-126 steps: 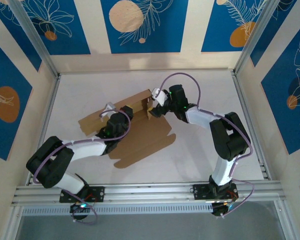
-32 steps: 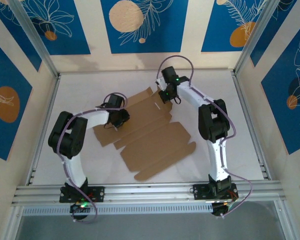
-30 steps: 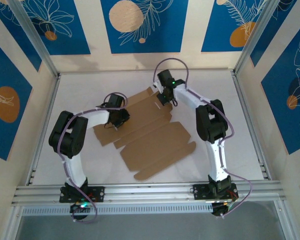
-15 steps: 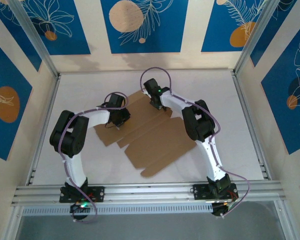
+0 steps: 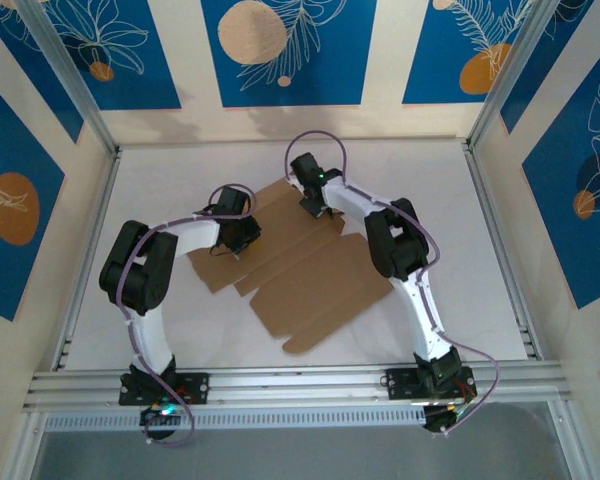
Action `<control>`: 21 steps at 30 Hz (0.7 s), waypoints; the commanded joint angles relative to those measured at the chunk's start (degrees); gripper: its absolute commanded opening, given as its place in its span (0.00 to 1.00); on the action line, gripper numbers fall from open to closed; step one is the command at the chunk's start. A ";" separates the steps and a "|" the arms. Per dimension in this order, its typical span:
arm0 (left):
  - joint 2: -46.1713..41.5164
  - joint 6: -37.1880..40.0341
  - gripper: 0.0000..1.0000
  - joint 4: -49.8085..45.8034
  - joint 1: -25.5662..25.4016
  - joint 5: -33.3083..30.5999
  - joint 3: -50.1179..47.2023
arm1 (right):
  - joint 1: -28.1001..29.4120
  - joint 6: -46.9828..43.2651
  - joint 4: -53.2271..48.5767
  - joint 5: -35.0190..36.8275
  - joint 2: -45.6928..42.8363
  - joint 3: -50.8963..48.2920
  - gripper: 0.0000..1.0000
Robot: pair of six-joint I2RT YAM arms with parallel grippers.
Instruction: Fold the paper box
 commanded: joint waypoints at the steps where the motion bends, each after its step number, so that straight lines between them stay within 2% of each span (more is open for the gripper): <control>1: -1.16 0.32 0.21 -3.27 0.39 0.15 1.27 | -3.98 10.74 -3.70 -10.63 -4.55 -0.92 0.00; 3: -2.23 0.37 0.29 -3.97 0.75 0.86 2.97 | -6.39 16.00 -0.13 -13.18 -9.19 -3.87 0.00; 7: -4.52 1.19 0.40 -7.89 1.48 1.77 8.09 | -9.15 21.00 15.24 -17.12 -21.50 -18.48 0.00; 11: -6.28 1.07 0.52 -12.99 3.50 4.26 14.16 | -8.62 19.13 29.96 -17.95 -31.22 -31.45 0.00; 15: -5.08 -2.90 0.66 -17.23 6.50 7.78 21.07 | -7.01 14.52 42.63 -16.96 -37.96 -41.56 0.00; 19: -2.00 -6.07 0.87 -20.26 8.02 6.92 29.04 | -6.34 11.17 51.22 -18.25 -42.50 -48.51 0.00; 21: -0.45 -8.74 0.92 -22.00 8.35 6.61 32.38 | -5.96 9.63 54.81 -18.69 -44.06 -51.27 0.00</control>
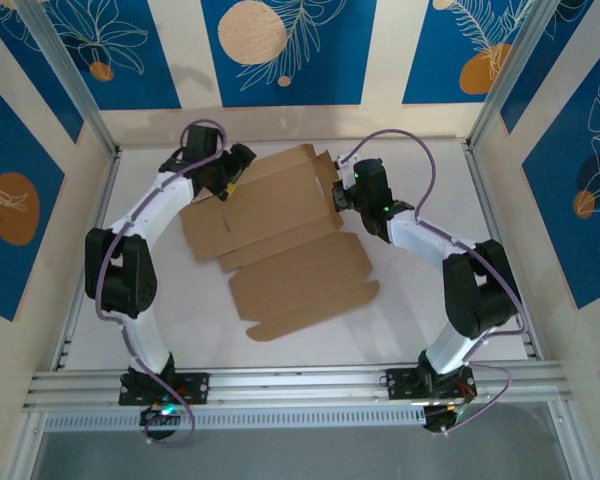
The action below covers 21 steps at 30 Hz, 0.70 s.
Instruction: Fold the paper box
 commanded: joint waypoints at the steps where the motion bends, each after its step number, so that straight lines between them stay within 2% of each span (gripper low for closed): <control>1: 2.97 -5.33 0.93 -5.01 0.66 0.82 4.69 | 0.30 -4.31 13.01 -1.22 -3.62 -3.85 0.00; 5: 3.72 -11.10 0.95 -6.77 0.56 -0.85 6.33 | 1.86 -7.01 17.63 1.93 -5.36 -6.99 0.00; 10: 6.67 -17.88 0.93 -13.12 0.14 1.05 9.79 | 4.18 -8.95 23.54 7.60 -6.39 -9.76 0.00; 16: 7.87 -21.48 0.86 -15.02 -0.49 0.01 11.24 | 6.23 -10.18 29.80 10.75 -6.80 -12.82 0.00; 21: 9.04 -22.88 0.89 -15.79 -0.05 -1.20 12.50 | 6.89 -9.88 31.58 11.32 -7.73 -14.42 0.00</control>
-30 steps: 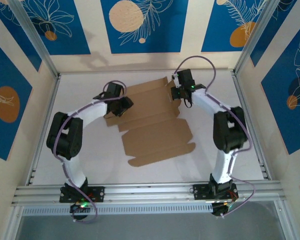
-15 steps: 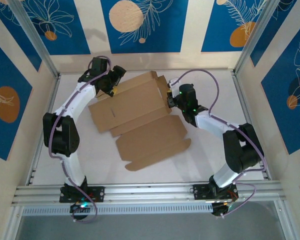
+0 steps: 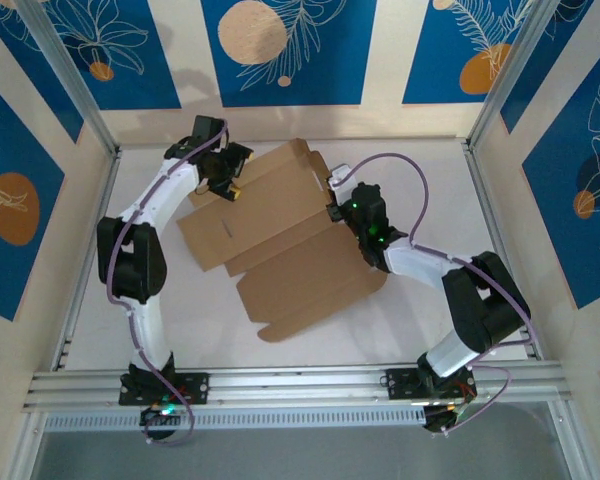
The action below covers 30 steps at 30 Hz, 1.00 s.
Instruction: Fold the paper box
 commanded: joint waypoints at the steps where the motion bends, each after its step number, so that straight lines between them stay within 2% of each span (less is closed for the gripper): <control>1: 2.11 -6.48 0.91 -4.68 0.15 -1.80 2.57 | 0.80 -1.14 7.84 2.76 -3.19 -0.88 0.00; 6: 4.01 -8.84 0.93 -9.08 0.74 -1.60 5.91 | 1.68 -2.84 11.35 5.46 -3.79 -2.91 0.00; 17: 6.94 -12.29 0.94 -9.97 0.92 1.76 10.89 | 3.62 -5.08 15.15 8.83 -5.52 -4.86 0.00; 20: 8.42 -11.40 0.87 -13.44 0.92 1.98 15.23 | 4.24 -5.01 16.05 10.17 -5.95 -5.18 0.00; 26: 7.51 -11.34 0.53 -12.45 0.83 1.31 16.18 | 4.76 -3.02 17.01 12.86 -5.83 -5.39 0.00; 30: 6.60 -10.66 0.39 -12.35 0.61 0.91 16.15 | 4.56 -0.61 14.72 13.15 -5.49 -4.44 0.00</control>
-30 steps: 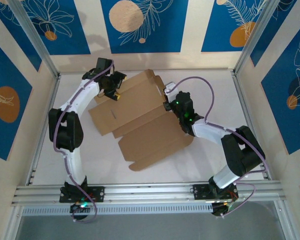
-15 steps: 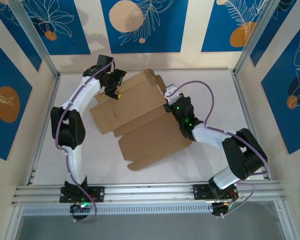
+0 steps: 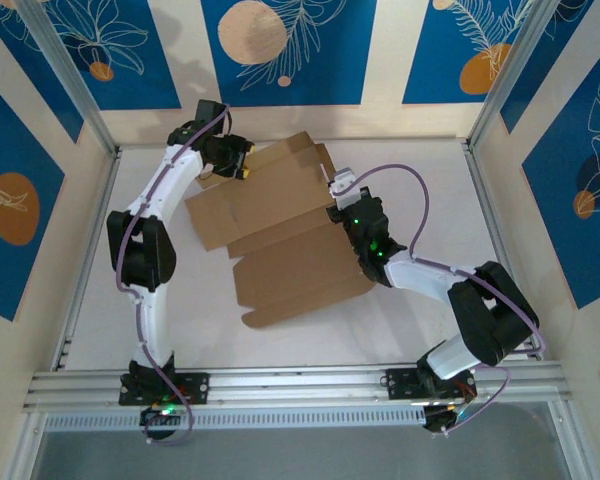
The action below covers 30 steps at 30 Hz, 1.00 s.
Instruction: Fold the paper box
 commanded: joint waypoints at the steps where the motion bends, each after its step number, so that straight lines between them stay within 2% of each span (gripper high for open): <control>1: -1.22 -6.09 0.35 -5.34 0.06 -2.45 1.26 | 0.22 3.50 2.97 2.70 -1.37 1.21 0.01; 9: -2.25 -3.52 0.00 -3.26 -1.50 -2.74 -0.02 | -0.36 11.05 -0.72 1.94 0.00 0.60 0.06; 12: -4.31 -2.72 0.00 0.14 -2.58 -3.09 -4.06 | -1.80 12.45 -3.08 1.11 0.51 0.44 0.13; 16: -9.51 -3.31 0.00 9.96 -4.44 -3.72 -14.23 | -5.80 18.46 -12.83 -2.77 0.05 1.41 0.44; 18: -12.64 -2.91 0.00 15.34 -5.41 -4.49 -19.71 | -7.40 20.73 -17.15 -5.79 -0.34 2.10 0.53; 23: -18.61 -3.80 0.00 33.30 -8.37 -5.83 -35.29 | -10.00 23.11 -22.88 -15.11 -1.05 3.08 0.59; 27: -19.61 -3.74 0.00 42.60 -8.15 -5.45 -41.43 | -10.62 23.47 -26.59 -25.60 -5.48 1.98 0.76; 30: -20.05 -3.67 0.00 47.86 -8.13 -4.97 -43.15 | -11.81 24.42 -32.27 -32.42 -9.79 1.66 0.81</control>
